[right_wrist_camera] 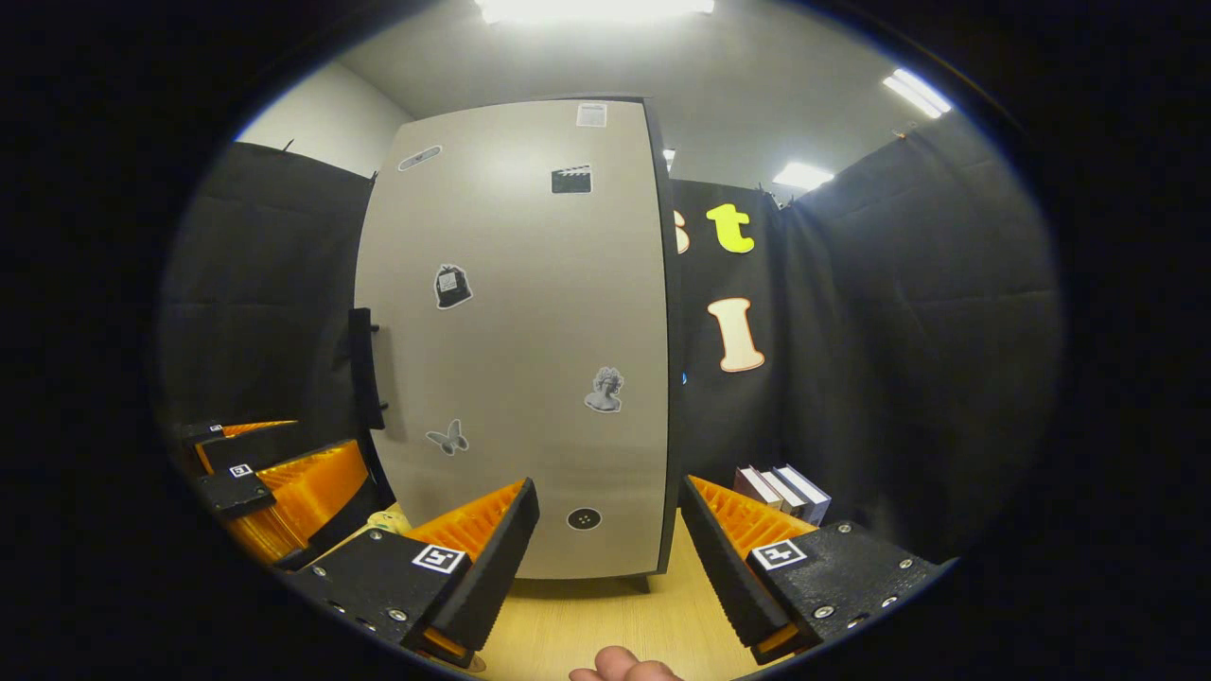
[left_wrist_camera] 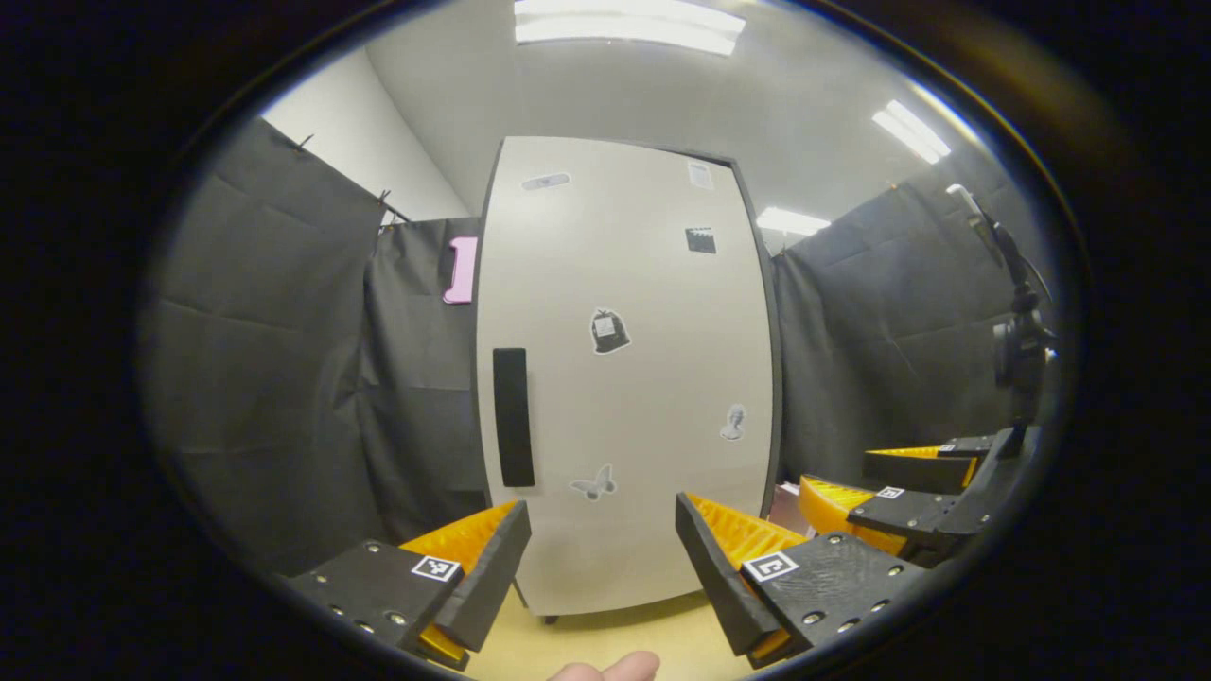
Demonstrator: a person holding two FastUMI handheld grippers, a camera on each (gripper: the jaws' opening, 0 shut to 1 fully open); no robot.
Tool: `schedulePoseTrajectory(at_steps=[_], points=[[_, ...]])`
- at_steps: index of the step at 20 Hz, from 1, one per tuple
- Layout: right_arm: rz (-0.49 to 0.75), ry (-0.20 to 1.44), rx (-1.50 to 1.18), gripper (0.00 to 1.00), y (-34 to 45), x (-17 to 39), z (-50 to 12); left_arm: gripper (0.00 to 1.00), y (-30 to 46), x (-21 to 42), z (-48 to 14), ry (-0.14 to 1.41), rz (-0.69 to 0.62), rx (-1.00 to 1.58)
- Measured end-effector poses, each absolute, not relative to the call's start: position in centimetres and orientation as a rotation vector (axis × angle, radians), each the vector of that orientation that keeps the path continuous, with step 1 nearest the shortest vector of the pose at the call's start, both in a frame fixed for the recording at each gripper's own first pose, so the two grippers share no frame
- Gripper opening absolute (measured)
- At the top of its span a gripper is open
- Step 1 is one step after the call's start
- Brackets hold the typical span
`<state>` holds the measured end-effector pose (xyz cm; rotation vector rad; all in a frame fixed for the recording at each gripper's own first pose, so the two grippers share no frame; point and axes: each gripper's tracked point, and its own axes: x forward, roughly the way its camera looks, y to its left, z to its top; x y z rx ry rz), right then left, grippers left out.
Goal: Open the cabinet door with the right hand, grasp the bottle in the cabinet with the left hand and place it on the coaster, then close the cabinet door with the right hand.
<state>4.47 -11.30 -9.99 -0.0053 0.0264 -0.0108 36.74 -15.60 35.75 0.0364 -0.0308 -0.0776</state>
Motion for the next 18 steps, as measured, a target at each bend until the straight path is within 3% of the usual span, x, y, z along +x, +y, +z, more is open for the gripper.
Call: schedulePoseTrajectory(at_steps=[7,8,18], points=[[-0.014,0.027,0.008,0.94,-11.7,4.5,-9.9,0.95,-15.5,36.5,35.8,-0.039,-0.075,0.028],[-0.014,0.027,0.006,0.94,-11.7,4.5,-9.9,0.89,-15.5,36.6,35.7,-0.038,-0.071,0.028],[-0.002,0.039,0.005,0.94,-11.3,4.6,-10.0,0.89,-14.3,36.2,35.7,-0.026,-0.048,0.0]])
